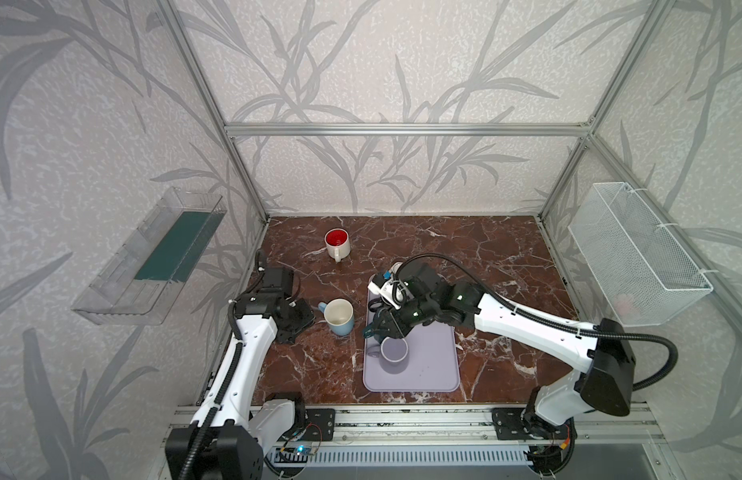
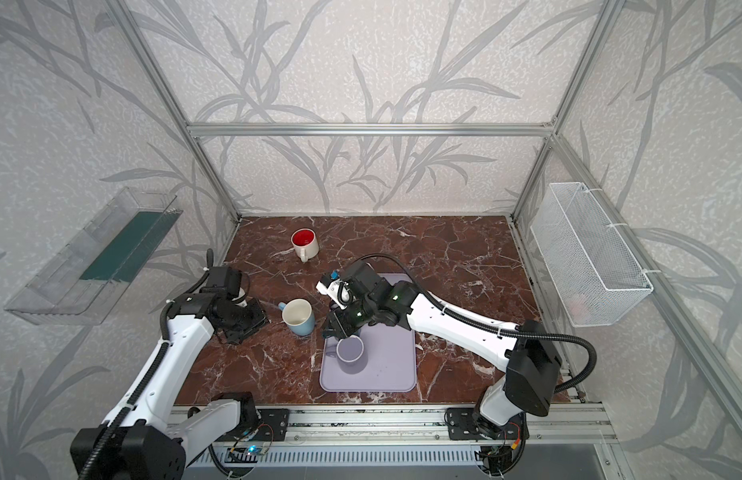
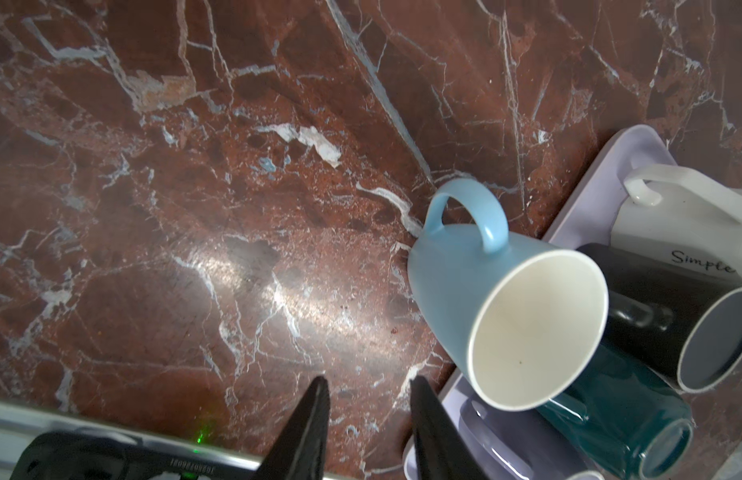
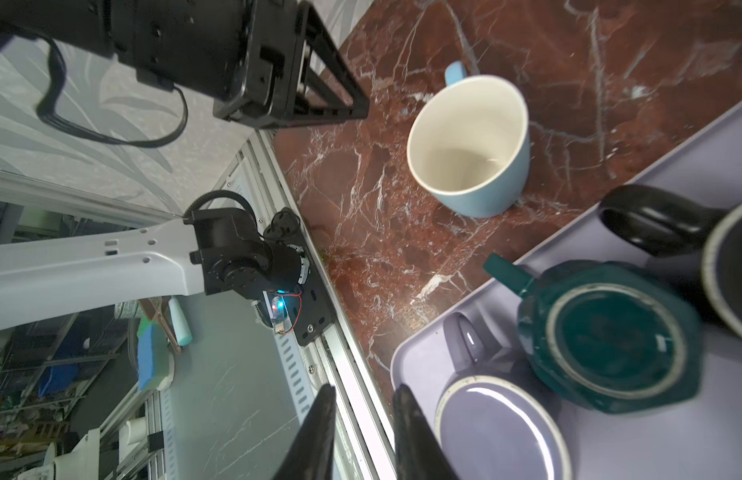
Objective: Turn the mug right side up
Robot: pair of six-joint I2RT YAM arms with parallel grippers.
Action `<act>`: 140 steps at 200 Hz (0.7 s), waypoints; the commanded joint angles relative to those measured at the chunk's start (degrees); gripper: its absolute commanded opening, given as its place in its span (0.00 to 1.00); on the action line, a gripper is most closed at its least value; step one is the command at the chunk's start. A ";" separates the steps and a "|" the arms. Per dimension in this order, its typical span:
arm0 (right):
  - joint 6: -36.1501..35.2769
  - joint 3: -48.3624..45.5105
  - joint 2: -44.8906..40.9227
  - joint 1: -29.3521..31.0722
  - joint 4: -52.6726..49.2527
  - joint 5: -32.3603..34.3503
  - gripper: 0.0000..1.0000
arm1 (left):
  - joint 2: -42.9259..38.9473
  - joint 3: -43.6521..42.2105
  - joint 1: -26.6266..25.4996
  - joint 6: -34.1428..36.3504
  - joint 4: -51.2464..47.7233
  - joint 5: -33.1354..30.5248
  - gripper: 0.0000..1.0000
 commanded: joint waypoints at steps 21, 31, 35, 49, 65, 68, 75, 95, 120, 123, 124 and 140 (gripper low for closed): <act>-2.19 0.06 3.43 4.84 3.83 3.60 0.24 | 3.37 0.21 0.11 -1.78 13.14 -3.10 0.37; -2.25 -0.54 4.34 5.54 5.25 4.03 0.24 | 5.02 1.18 0.36 -1.87 14.67 -3.35 0.37; -2.32 -0.64 4.69 5.71 5.65 4.21 0.23 | 5.66 1.51 0.42 -1.84 15.63 -3.27 0.37; -2.14 -1.04 6.02 6.48 7.10 4.83 0.22 | 8.19 2.71 0.76 -1.46 18.72 -1.72 0.38; -1.82 -0.98 6.99 6.74 8.21 4.94 0.22 | 12.01 5.40 1.07 -0.17 18.96 0.17 0.39; -1.73 -0.94 8.48 6.78 8.32 4.88 0.22 | 12.86 5.77 1.13 -0.38 18.54 -0.17 0.39; -1.61 -0.65 9.47 6.97 8.47 4.80 0.22 | 14.18 7.01 1.21 -0.42 17.89 -0.33 0.39; -1.55 0.34 12.02 7.08 8.68 4.24 0.21 | 16.80 8.88 1.41 0.66 18.87 1.37 0.39; -1.30 1.50 14.79 7.41 9.75 5.47 0.21 | 19.24 9.31 1.42 1.42 20.91 5.64 0.39; -1.30 1.84 15.12 7.38 9.79 5.73 0.21 | 19.45 9.42 1.43 1.60 20.64 5.78 0.39; -1.26 1.87 15.23 7.36 9.81 5.78 0.21 | 19.58 9.47 1.37 1.67 20.50 5.79 0.39; -1.61 3.22 16.85 7.36 10.10 6.90 0.21 | 20.75 9.98 1.35 3.38 17.48 5.39 0.38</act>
